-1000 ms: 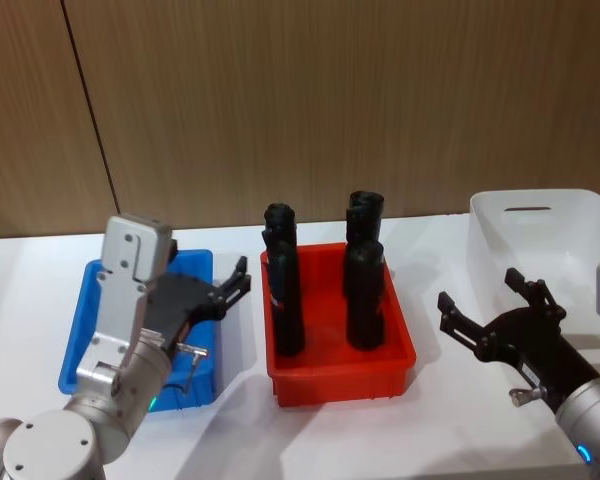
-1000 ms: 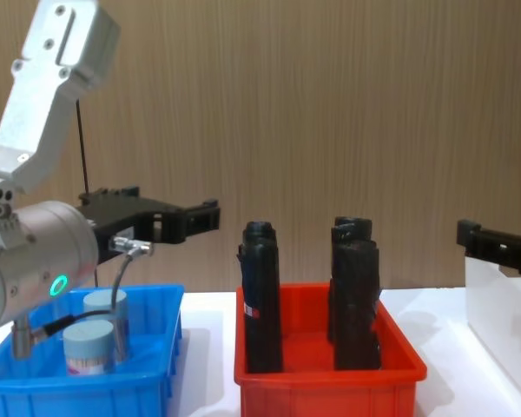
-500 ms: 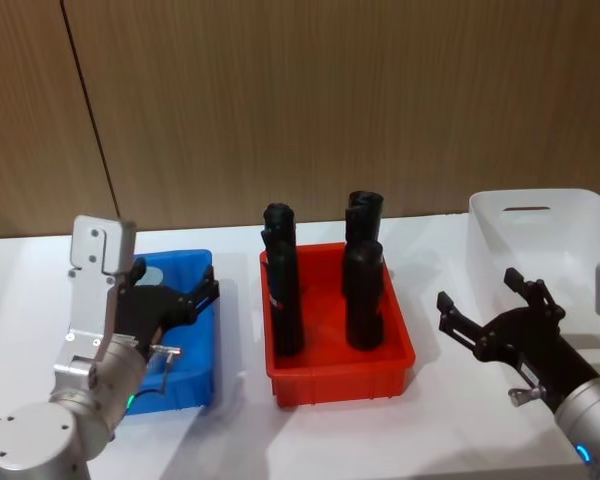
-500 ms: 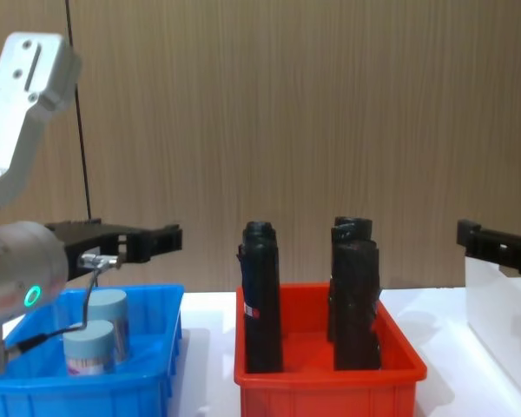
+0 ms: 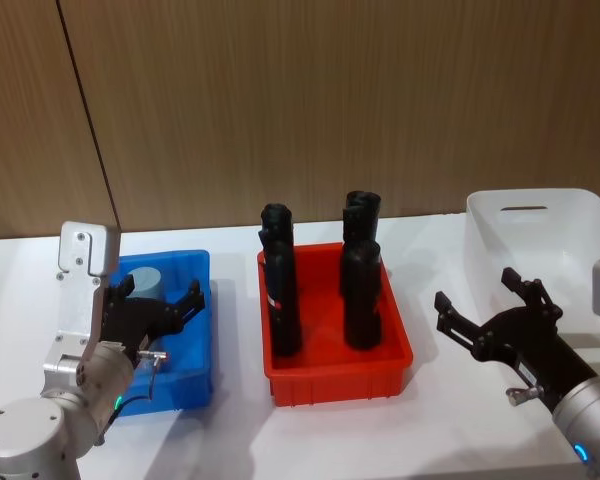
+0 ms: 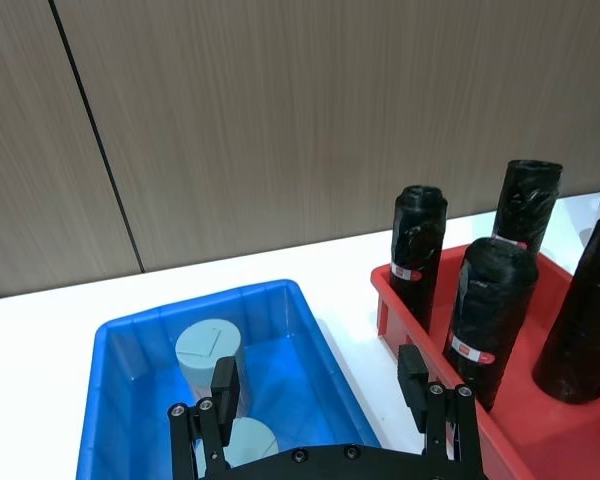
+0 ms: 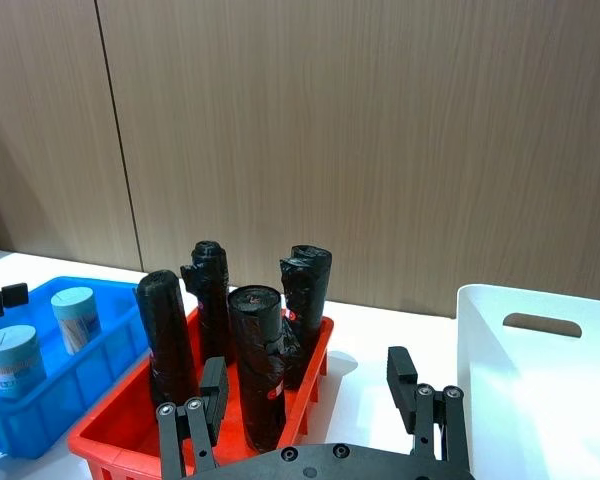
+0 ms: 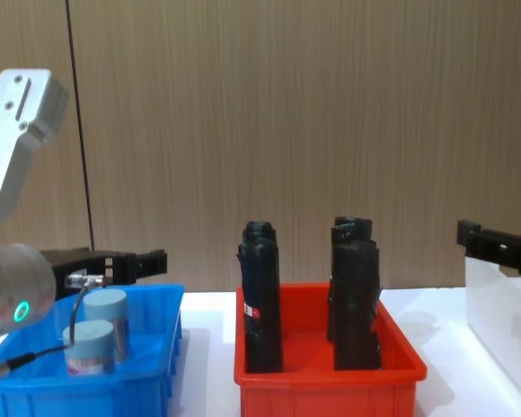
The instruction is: Pick the cotton swabs from the blue box and place them into the white box.
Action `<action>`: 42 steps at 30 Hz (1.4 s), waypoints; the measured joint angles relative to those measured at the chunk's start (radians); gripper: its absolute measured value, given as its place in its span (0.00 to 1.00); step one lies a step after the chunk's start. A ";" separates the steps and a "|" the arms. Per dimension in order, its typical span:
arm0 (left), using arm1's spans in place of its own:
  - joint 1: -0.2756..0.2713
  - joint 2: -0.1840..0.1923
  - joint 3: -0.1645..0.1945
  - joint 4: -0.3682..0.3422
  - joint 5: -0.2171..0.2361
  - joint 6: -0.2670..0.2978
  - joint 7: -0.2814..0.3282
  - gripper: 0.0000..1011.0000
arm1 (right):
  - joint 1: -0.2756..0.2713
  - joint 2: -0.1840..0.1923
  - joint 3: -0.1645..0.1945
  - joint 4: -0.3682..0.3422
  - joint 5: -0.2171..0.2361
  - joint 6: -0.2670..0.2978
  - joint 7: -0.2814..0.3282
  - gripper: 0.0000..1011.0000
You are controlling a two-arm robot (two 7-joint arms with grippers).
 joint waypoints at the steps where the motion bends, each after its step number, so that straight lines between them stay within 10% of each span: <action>1: 0.000 0.000 0.000 0.000 0.000 0.000 0.000 0.99 | 0.000 0.000 0.000 0.000 0.000 0.000 0.000 0.99; 42: -0.092 -0.039 -0.039 0.223 -0.009 0.059 -0.047 0.99 | 0.000 0.000 0.000 0.000 0.000 0.000 0.000 0.99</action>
